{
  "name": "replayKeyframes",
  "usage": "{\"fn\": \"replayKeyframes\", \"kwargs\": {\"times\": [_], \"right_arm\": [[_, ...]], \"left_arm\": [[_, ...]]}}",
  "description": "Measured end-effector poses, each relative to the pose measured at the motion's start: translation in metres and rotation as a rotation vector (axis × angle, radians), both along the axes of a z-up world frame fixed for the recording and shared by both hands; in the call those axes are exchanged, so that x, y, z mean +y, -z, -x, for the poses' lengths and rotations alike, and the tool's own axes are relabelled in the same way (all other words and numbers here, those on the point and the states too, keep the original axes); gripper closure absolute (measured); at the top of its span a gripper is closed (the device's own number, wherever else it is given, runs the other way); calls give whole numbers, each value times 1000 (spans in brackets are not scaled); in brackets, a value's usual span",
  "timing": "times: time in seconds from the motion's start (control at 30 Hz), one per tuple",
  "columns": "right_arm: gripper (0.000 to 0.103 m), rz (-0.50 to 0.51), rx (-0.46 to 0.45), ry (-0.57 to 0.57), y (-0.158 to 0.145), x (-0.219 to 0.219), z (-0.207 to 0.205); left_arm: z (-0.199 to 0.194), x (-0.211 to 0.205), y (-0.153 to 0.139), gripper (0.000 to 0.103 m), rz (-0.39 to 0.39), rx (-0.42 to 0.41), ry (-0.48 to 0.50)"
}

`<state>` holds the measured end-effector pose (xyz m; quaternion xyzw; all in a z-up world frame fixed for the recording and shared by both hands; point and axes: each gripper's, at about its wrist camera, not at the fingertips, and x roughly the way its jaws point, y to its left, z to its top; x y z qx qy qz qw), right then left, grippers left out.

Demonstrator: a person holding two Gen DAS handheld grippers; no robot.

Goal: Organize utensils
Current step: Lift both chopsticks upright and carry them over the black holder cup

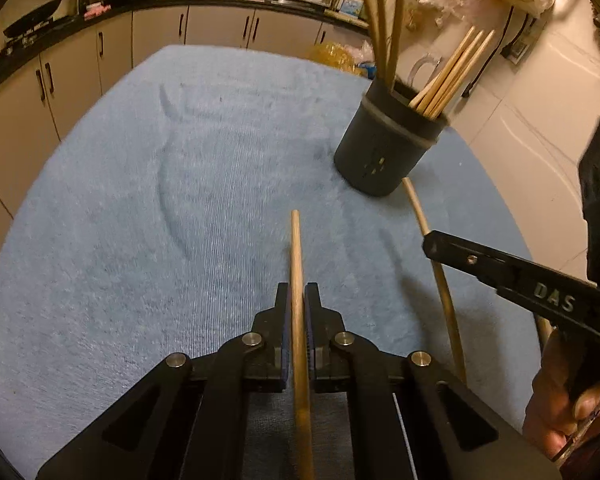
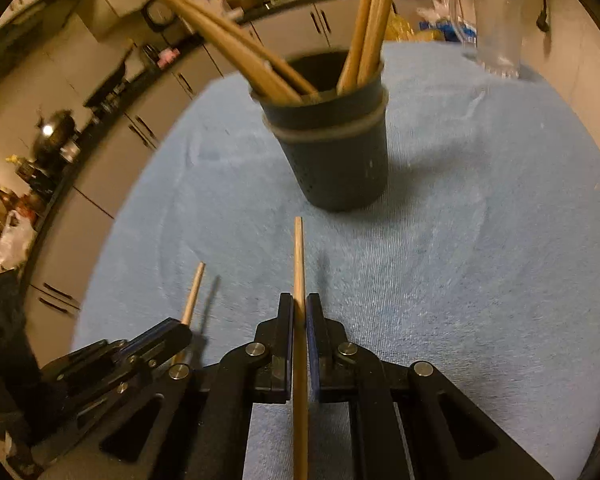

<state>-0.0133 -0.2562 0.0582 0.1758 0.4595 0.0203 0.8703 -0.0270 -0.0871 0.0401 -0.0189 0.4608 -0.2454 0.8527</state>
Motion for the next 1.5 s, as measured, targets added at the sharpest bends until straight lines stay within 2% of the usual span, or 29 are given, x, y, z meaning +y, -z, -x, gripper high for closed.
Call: {"fn": "replayKeyframes", "kwargs": {"times": [0.33, 0.5, 0.9, 1.5], "right_arm": [[96, 31, -350, 20, -63, 2, 53], [96, 48, -461, 44, -80, 5, 73], [96, 45, -513, 56, -90, 3, 86], [96, 44, -553, 94, -104, -3, 113]], "left_arm": [[23, 4, -55, 97, 52, -178, -27], [32, 5, -78, 97, 74, -235, -33], [49, 7, -104, 97, 78, -296, -47], [72, 7, -122, 97, 93, -336, -41]]}}
